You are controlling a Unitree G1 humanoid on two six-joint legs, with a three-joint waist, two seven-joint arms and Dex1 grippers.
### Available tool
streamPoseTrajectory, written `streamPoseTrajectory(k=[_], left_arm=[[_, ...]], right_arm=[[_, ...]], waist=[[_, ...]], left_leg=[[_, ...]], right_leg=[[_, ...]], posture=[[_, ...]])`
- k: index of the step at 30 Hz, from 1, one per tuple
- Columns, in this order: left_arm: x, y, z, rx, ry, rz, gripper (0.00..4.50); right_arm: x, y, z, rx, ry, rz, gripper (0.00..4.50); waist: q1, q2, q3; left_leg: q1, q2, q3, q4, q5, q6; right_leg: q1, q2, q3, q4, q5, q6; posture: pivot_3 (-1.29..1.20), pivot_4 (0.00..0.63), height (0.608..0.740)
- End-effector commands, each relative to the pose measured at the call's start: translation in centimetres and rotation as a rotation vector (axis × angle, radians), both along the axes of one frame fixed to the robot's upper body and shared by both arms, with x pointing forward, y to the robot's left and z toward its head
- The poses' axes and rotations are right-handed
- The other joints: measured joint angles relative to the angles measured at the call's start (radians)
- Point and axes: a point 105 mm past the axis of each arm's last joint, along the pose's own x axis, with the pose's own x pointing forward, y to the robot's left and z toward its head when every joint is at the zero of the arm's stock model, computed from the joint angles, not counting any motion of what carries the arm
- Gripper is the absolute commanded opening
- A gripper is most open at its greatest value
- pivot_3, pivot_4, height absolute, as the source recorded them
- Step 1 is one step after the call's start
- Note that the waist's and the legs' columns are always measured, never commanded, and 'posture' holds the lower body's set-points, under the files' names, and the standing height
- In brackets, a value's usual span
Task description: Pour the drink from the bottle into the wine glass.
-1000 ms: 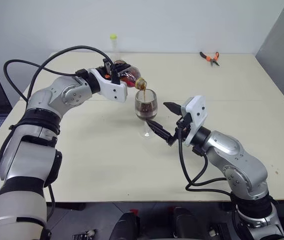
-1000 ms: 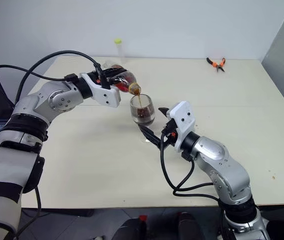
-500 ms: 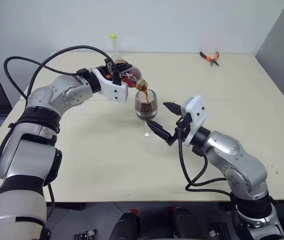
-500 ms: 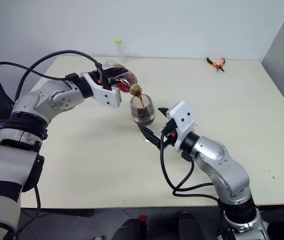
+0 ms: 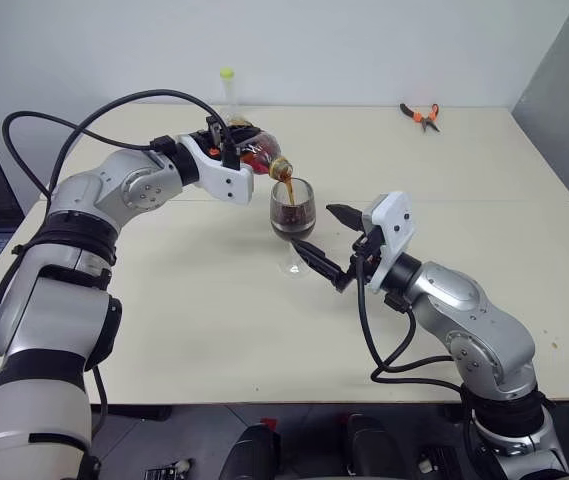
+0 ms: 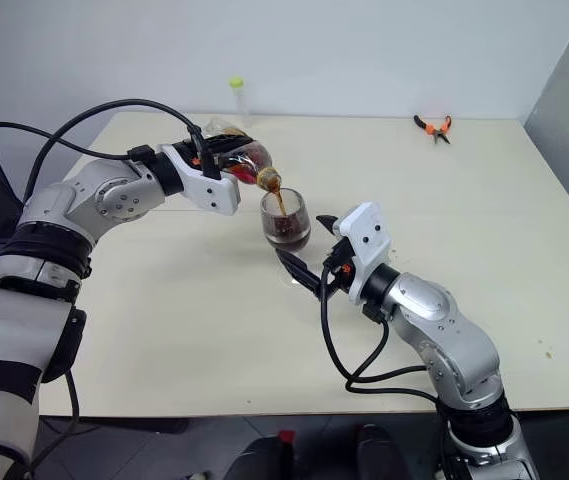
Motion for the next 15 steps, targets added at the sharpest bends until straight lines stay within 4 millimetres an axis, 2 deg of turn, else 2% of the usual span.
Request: streamPoseTrajectory(k=[1,4,8,15], left_arm=[[-0.22,0.0,1.97,-0.046,-0.054,-0.012,0.74],[-0.23,-0.01,1.87,-0.077,-0.042,-0.014,0.74],[-0.09,0.24,1.65,-0.211,0.041,-0.016,0.74],[-0.56,-0.08,1.17,-0.252,0.089,-0.055,0.74]], right_arm=[[-0.63,-0.07,1.08,0.029,-0.041,0.013,4.5],[-0.64,-0.06,1.11,0.029,-0.042,0.014,4.5],[-0.62,-0.08,1.41,0.043,-0.042,0.015,4.5],[-0.58,-0.15,1.52,0.045,-0.04,0.017,4.5]], waist=[[0.0,0.0,0.0],[0.0,0.0,0.0],[0.0,0.0,0.0],[-0.007,0.0,0.0]], left_leg=[[0.0,0.0,0.0,0.0,0.0,0.0],[0.0,0.0,0.0,0.0,0.0,0.0],[0.0,0.0,0.0,0.0,0.0,0.0],[0.0,0.0,0.0,0.0,0.0,0.0]], right_leg=[[0.0,0.0,0.0,0.0,0.0,0.0],[0.0,0.0,0.0,0.0,0.0,0.0],[0.0,0.0,0.0,0.0,0.0,0.0],[0.0,0.0,0.0,0.0,0.0,0.0]], posture=[[0.0,0.15,0.74],[0.0,0.15,0.74],[0.0,0.15,0.74],[0.0,0.15,0.74]])
